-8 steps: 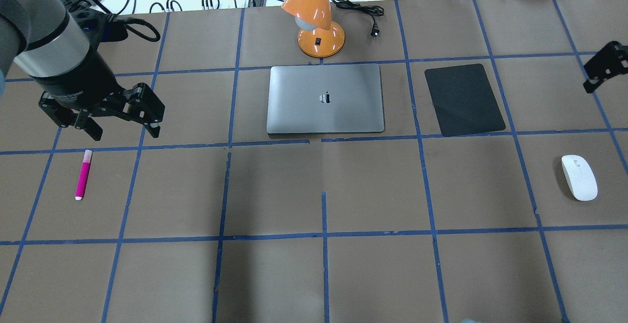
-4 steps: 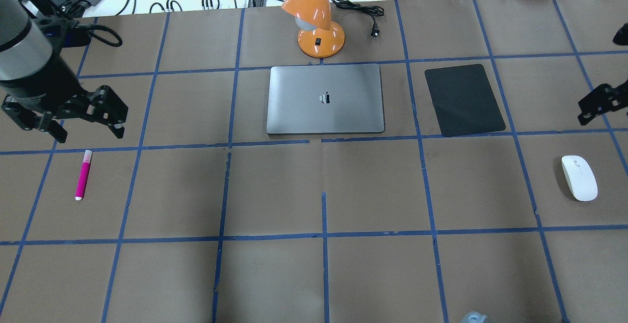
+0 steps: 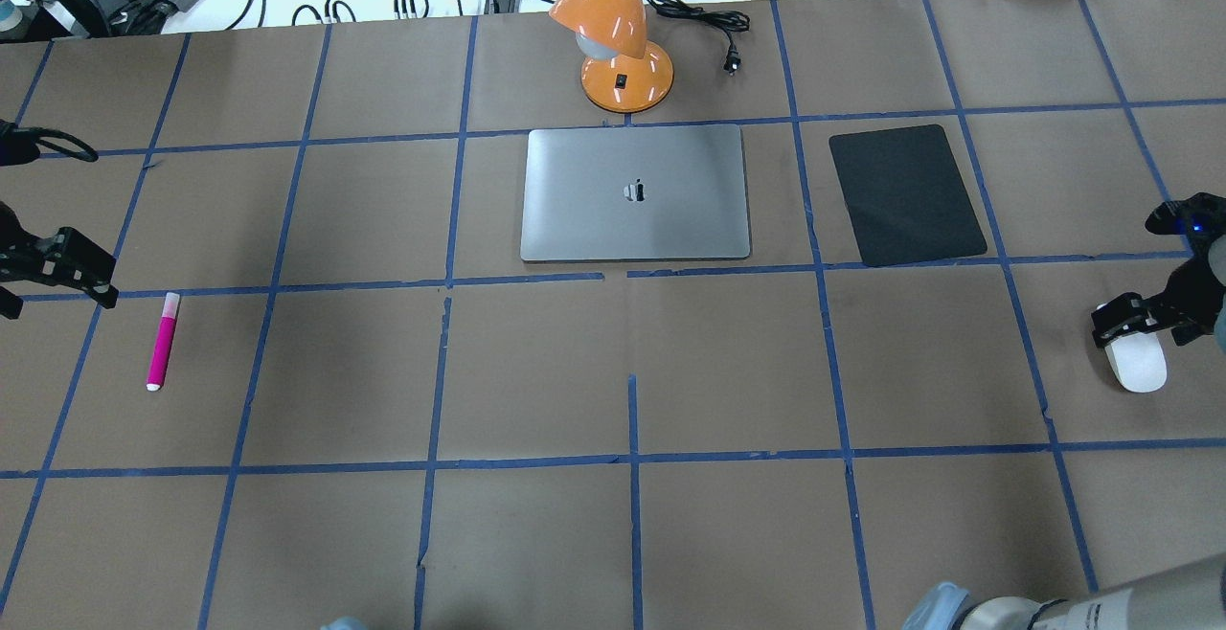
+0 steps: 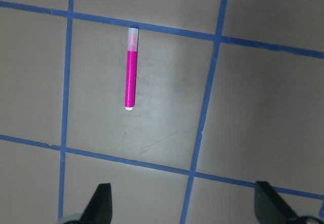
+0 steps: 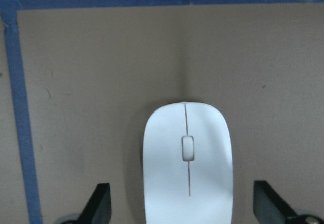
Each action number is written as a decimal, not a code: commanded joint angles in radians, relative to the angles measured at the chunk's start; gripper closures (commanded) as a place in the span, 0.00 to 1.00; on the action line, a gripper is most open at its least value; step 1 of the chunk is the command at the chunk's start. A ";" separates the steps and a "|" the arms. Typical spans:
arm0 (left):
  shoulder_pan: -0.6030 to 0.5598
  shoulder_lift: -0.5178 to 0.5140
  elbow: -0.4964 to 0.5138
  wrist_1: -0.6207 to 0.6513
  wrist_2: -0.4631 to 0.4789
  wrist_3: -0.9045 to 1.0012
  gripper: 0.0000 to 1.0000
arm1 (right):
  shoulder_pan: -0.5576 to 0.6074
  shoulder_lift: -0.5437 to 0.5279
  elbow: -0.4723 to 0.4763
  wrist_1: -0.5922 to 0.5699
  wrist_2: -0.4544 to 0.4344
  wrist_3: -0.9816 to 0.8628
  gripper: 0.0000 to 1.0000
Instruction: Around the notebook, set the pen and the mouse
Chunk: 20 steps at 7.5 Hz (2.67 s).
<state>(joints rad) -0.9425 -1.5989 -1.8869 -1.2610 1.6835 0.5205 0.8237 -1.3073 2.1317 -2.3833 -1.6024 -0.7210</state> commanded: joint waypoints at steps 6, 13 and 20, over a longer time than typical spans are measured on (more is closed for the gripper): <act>0.074 -0.232 -0.110 0.334 -0.091 0.058 0.00 | -0.015 0.006 0.016 -0.008 0.002 0.003 0.45; 0.074 -0.343 -0.106 0.411 -0.088 0.058 0.33 | 0.314 0.031 -0.154 0.001 0.022 0.224 0.45; 0.073 -0.357 -0.066 0.411 -0.076 0.049 1.00 | 0.529 0.284 -0.400 0.001 0.065 0.460 0.35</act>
<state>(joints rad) -0.8692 -1.9567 -1.9683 -0.8420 1.6017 0.5786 1.3493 -1.0312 1.7368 -2.3824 -1.5328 -0.2918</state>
